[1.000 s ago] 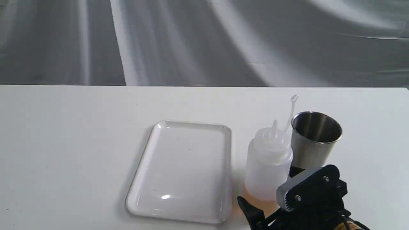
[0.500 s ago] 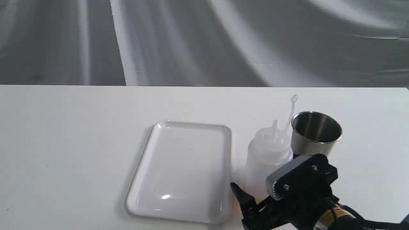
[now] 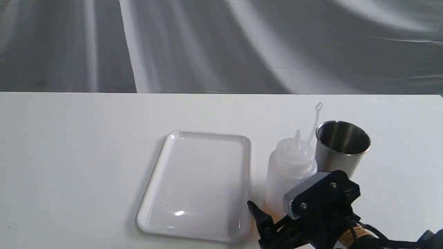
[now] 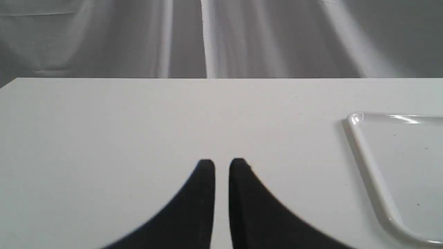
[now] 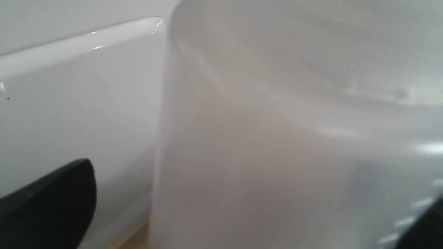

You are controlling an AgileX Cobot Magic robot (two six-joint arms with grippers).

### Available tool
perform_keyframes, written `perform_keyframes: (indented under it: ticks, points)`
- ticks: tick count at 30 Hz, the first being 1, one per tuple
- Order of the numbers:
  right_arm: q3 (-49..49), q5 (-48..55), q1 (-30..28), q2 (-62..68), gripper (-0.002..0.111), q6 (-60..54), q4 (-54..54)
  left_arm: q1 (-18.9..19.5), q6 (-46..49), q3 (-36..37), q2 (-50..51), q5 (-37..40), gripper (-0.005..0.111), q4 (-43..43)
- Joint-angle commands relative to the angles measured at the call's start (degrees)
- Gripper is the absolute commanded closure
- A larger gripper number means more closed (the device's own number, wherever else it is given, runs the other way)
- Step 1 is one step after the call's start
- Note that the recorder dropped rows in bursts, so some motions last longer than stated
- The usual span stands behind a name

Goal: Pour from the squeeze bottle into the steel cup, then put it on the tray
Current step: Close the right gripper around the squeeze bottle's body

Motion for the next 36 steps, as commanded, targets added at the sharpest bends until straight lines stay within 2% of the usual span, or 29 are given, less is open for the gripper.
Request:
perform_keyframes:
  ticks: [1,20,24,28,36]
  points:
    - [-1.5,0.5,0.0,0.1,0.003,0.8,0.1,-0.1,-0.1,0.3,-0.1,-0.4,0.098,0.0]
    - [-3.1,1.4,0.0,0.1,0.003,2.9,-0.1,-0.1,-0.3,0.3,-0.1,-0.4,0.098,0.0]
    - [-3.1,1.9,0.0,0.1,0.008,3.0,-0.1,-0.1,0.0,0.3,-0.1,-0.4,0.098,0.0]
    - [-3.1,1.9,0.0,0.1,0.021,3.0,-0.1,-0.1,0.0,0.3,-0.1,-0.4,0.098,0.0]
    - [-3.1,1.9,0.0,0.1,0.074,3.0,-0.1,-0.1,-0.4,0.3,-0.1,-0.4,0.098,0.0]
